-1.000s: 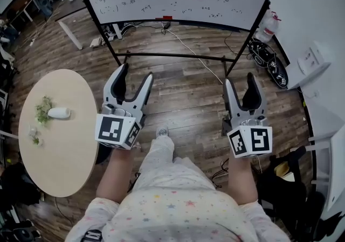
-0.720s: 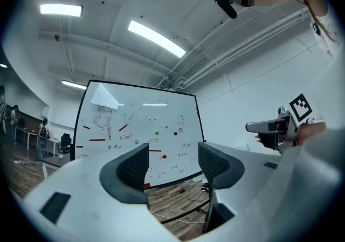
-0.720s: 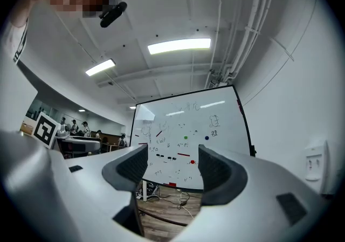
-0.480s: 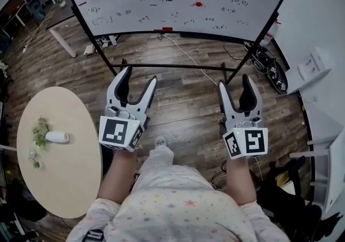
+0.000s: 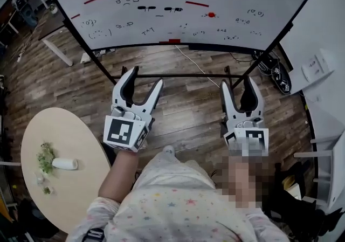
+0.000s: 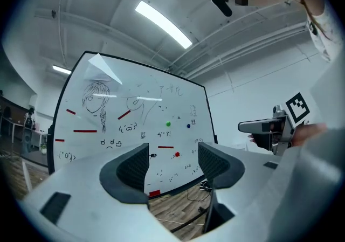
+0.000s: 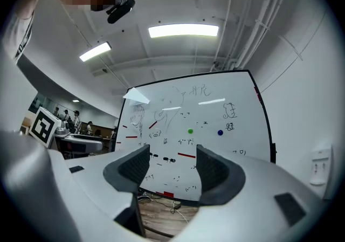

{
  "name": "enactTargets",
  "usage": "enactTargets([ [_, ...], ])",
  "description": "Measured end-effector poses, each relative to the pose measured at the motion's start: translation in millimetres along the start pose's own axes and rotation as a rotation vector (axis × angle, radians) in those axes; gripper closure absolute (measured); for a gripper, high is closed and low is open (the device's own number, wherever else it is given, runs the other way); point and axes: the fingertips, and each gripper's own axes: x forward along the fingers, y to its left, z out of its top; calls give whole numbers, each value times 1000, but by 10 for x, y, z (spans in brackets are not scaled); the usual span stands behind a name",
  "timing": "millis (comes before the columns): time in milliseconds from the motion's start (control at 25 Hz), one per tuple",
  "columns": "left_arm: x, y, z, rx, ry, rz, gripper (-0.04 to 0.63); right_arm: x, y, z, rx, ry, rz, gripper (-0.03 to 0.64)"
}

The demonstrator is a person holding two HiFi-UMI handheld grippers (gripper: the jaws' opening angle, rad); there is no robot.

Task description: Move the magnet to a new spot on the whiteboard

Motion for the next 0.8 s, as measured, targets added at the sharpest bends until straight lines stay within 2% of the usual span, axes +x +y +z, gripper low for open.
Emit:
enactTargets([
  [160, 205, 249, 0, 13, -16, -7, 333, 270, 51, -85, -47, 20, -18, 364],
  [440, 547, 511, -131, 0, -14, -9, 333, 696, -9, -240, -49, 54, -23, 365],
  [560, 707, 608, -201, -8, 5, 9, 333, 919, -99, -308, -44, 59, -17, 365],
  [800, 1173, 851, -197, 21, -9, 43, 333, 1510, -352, -286, -32, 28, 13, 367],
])
